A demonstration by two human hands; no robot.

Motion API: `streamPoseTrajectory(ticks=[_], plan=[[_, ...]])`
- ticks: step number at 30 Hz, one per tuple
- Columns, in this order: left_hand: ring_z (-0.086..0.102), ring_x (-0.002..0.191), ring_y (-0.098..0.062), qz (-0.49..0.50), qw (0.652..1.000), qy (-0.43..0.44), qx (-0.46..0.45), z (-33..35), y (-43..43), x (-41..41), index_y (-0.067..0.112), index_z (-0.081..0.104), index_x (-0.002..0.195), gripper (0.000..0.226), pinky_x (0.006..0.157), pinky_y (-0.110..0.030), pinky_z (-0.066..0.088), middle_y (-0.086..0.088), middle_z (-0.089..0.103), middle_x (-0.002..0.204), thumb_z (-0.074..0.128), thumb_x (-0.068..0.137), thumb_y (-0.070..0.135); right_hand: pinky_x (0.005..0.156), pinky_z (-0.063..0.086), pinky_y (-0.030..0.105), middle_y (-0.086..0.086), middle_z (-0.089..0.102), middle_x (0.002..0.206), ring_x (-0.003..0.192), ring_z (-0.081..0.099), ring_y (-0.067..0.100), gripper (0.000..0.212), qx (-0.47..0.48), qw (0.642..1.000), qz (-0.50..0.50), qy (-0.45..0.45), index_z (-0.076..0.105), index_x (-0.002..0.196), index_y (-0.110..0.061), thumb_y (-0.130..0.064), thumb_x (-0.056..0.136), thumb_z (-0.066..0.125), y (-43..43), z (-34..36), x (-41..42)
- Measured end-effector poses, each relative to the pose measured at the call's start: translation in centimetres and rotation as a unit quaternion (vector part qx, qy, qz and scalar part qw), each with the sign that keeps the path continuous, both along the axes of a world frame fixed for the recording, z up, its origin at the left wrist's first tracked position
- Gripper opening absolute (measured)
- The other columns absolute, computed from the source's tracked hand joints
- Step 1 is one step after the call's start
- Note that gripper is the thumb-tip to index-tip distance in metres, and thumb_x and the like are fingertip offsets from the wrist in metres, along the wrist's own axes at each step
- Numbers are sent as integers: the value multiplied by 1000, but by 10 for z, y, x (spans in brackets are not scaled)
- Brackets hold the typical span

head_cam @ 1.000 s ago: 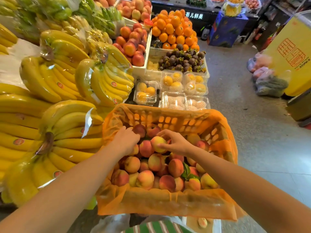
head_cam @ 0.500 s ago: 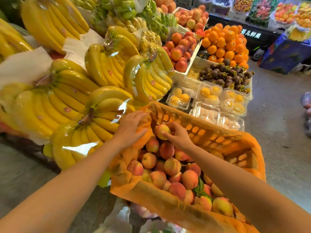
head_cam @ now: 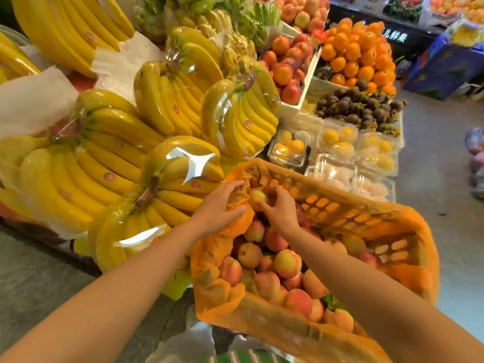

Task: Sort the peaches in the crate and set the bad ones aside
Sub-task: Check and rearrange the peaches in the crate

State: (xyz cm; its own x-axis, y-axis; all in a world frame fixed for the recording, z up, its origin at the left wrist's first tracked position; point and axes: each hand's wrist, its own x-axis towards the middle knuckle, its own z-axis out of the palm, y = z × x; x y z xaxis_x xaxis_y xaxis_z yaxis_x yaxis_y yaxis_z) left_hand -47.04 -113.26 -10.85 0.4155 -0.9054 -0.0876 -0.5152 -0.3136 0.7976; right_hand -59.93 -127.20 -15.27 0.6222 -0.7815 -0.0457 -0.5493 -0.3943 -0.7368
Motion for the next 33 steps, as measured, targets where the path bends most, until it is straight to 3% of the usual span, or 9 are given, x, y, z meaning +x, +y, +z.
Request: streamPoseTrajectory(ticks=[5,11,15,20,27,33], plan=[[42,130,-16,0,999,-43,-4,-1,-3,-1,23,39,142,57,99,-24,35,1,43,144,62,89,28,90,49,28,0,60,118,107,56,12,45,7,997,83,-9,58,120,-16,-34,82,74,-5,12,-25],[39,132,-29,43,989,-139,-6,1,-3,-23,15,51,133,52,106,-44,37,-12,38,143,66,84,26,78,52,42,2,67,98,88,63,17,32,-29,981,175,84,63,107,-13,-32,83,73,-8,15,-83],[34,135,-31,58,986,-158,5,0,5,-44,14,49,135,57,108,-45,35,-14,33,145,68,84,27,79,49,38,3,60,103,98,57,20,40,-59,949,235,203,56,110,-14,-37,80,72,1,8,-114],[31,138,-30,89,988,-124,12,-4,26,-54,17,41,143,64,111,-43,31,-14,32,150,67,85,28,79,43,31,5,53,116,104,54,23,69,-61,940,236,238,44,126,-16,-41,72,78,17,-5,-127],[30,139,-25,92,991,-98,5,1,41,-61,22,37,146,63,111,-36,28,-8,31,152,63,89,24,66,42,25,-4,57,102,91,54,15,55,-79,958,238,142,49,108,-22,-44,69,80,20,14,-113],[32,138,-20,99,993,-60,-11,7,48,-62,21,41,143,51,108,-29,27,-4,34,151,55,95,22,78,54,37,-3,61,112,96,60,14,62,11,970,238,43,50,117,-21,-42,70,83,41,20,-74]])
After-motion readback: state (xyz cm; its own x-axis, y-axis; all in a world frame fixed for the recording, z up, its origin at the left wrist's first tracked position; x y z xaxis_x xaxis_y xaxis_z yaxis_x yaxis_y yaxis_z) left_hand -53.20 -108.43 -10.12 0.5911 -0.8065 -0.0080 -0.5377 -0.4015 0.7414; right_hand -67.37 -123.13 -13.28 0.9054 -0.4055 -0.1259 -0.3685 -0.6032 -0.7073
